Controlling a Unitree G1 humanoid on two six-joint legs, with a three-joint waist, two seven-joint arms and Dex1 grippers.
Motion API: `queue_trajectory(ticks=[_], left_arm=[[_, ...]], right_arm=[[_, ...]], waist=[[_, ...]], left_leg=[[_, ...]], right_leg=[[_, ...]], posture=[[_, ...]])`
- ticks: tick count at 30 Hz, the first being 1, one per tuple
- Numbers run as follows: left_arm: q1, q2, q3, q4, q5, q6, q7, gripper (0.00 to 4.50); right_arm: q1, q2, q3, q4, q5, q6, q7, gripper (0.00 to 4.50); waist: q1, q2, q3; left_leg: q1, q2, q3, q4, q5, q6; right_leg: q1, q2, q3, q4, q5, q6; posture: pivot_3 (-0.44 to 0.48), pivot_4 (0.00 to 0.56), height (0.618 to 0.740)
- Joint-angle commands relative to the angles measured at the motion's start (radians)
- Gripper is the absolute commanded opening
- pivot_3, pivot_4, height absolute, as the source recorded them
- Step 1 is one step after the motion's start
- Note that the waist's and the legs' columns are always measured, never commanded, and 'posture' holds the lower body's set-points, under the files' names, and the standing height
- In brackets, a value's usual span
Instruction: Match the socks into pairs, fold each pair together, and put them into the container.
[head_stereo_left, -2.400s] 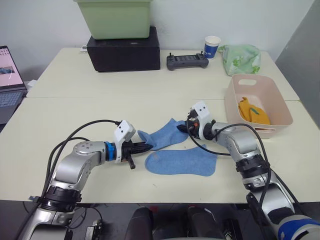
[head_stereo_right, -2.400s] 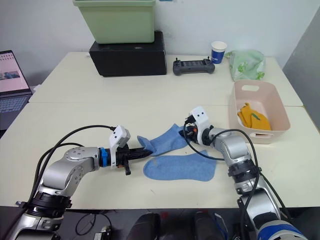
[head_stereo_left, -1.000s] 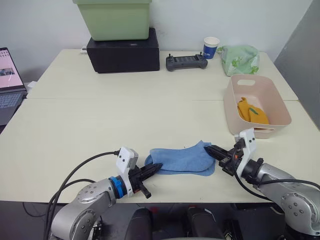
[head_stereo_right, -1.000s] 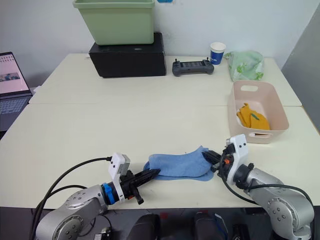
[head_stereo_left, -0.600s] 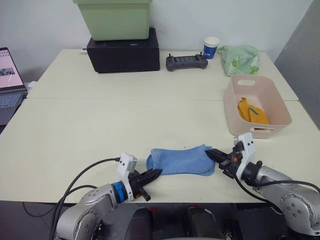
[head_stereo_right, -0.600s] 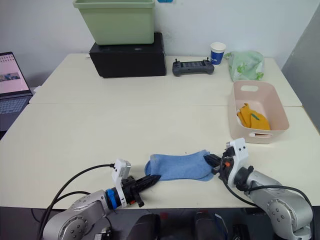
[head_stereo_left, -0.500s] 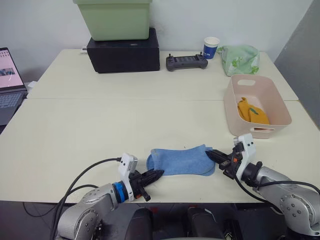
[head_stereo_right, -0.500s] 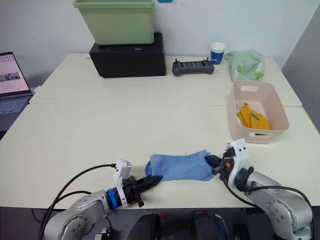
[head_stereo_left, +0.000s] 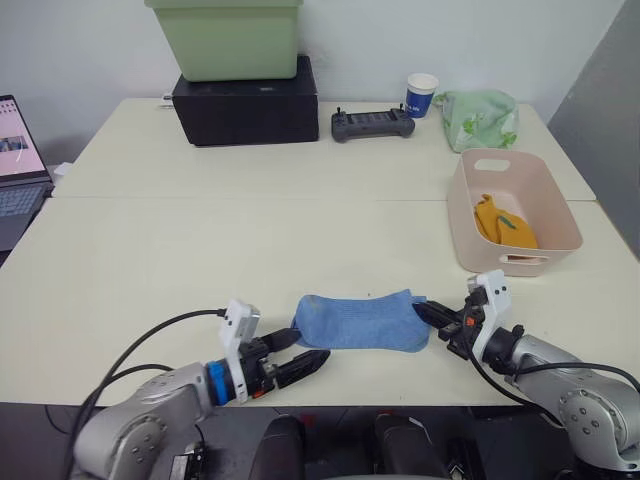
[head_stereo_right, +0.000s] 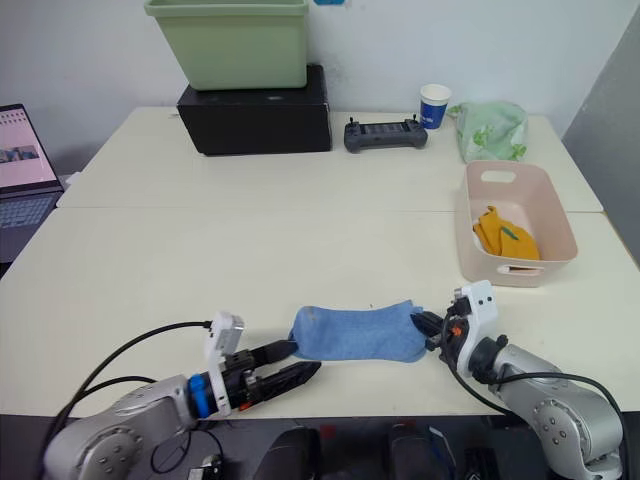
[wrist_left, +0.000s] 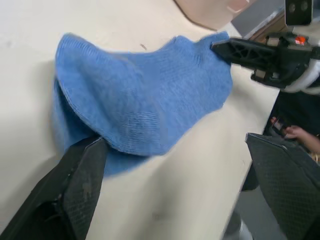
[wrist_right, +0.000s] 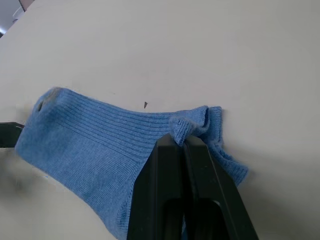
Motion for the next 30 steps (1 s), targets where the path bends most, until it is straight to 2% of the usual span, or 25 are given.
queue_trajectory(ticks=[1,6,10,17,21,30], left_arm=[[0.013,0.082,0.094,-0.02,-0.063,0.01,-0.072,4.48],[-0.11,0.136,0.135,0.119,-0.028,-0.032,-0.105,4.48],[-0.233,0.119,0.026,0.207,0.146,-0.158,-0.103,4.48],[-0.343,0.039,-0.147,0.336,0.331,-0.307,-0.132,4.48],[-0.361,0.028,-0.207,0.383,0.398,-0.364,-0.172,3.64],[-0.351,0.038,-0.197,0.381,0.416,-0.365,-0.217,0.68]], right_arm=[[0.001,-0.02,-0.015,-0.003,-0.003,-0.033,0.013,0.0],[0.0,-0.042,-0.016,0.019,-0.004,-0.046,0.034,0.0],[0.004,-0.053,-0.01,0.035,-0.01,-0.057,0.049,0.0],[0.016,-0.049,0.007,0.03,-0.02,-0.063,0.059,0.0],[0.015,-0.053,0.012,0.031,-0.02,-0.065,0.063,0.0],[-0.023,-0.052,0.046,0.06,-0.047,-0.104,0.086,0.0]], waist=[[0.0,0.0,0.0],[0.002,0.0,0.0],[0.003,0.0,0.0],[0.002,0.0,0.0],[0.0,0.0,0.0],[0.0,0.0,0.0]], left_leg=[[0.0,0.0,0.0,0.0,0.0,0.0],[0.0,-0.001,0.0,0.0,0.0,0.0],[-0.001,-0.001,0.001,0.0,0.0,0.0],[-0.001,-0.001,0.001,0.0,0.0,0.0],[-0.001,-0.002,0.001,0.0,0.0,0.0],[-0.001,-0.001,0.001,0.0,0.0,0.0]], right_leg=[[0.0,0.0,0.0,0.0,0.0,0.0],[0.0,0.0,0.0,0.0,0.0,0.0],[0.0,0.0,0.0,-0.001,0.0,0.0],[0.0,0.0,0.0,-0.001,0.0,0.0],[-0.001,0.001,0.0,-0.001,0.0,0.0],[-0.001,0.001,0.0,-0.001,0.0,0.0]], posture=[[0.0,0.15,0.74],[0.0,0.15,0.74],[0.0,0.15,0.74],[0.0,0.15,0.74],[0.0,0.15,0.74],[0.0,0.15,0.74]])
